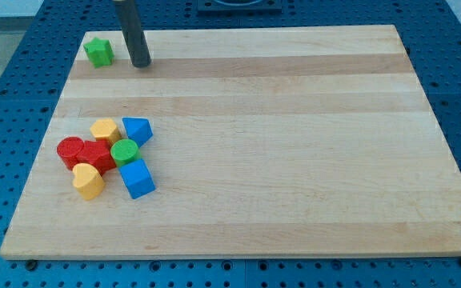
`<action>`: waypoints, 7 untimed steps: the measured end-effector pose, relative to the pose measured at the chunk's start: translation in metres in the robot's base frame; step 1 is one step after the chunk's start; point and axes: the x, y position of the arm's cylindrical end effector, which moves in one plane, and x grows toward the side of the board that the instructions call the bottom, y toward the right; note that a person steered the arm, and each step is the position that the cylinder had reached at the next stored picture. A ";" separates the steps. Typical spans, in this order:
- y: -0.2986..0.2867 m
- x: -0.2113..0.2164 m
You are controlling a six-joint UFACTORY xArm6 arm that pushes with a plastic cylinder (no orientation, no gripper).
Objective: Push the green star at the top of the triangle
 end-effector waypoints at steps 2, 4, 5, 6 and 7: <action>-0.073 -0.061; -0.116 0.022; -0.116 0.045; -0.110 0.024; -0.099 0.000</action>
